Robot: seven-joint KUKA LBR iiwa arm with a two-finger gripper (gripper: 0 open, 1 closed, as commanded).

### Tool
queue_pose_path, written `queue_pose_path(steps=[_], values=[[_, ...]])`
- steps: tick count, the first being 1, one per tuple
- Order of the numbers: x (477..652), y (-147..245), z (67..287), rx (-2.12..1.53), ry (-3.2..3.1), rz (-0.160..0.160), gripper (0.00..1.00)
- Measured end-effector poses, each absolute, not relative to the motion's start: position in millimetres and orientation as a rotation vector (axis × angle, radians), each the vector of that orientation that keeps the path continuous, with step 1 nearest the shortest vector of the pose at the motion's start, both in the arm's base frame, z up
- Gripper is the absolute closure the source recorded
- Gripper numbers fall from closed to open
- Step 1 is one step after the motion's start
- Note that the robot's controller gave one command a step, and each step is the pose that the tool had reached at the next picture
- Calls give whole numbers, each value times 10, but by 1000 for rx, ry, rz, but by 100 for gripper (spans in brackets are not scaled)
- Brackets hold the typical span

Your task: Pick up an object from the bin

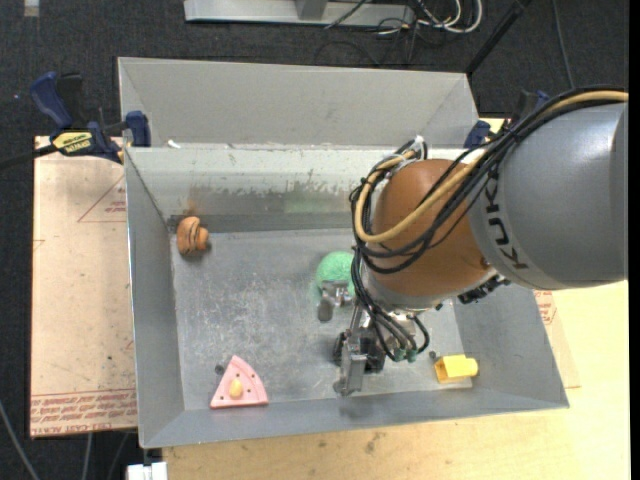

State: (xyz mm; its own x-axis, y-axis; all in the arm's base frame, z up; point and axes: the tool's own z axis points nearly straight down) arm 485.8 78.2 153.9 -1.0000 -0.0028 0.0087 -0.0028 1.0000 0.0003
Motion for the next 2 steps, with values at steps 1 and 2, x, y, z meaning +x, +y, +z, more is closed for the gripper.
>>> queue_pose_path(steps=[1, 2], values=[[4878, 778, 1579, 0, -3141, -2, 0], [4905, 1210, 1344, 206, -3135, 0, 0]])
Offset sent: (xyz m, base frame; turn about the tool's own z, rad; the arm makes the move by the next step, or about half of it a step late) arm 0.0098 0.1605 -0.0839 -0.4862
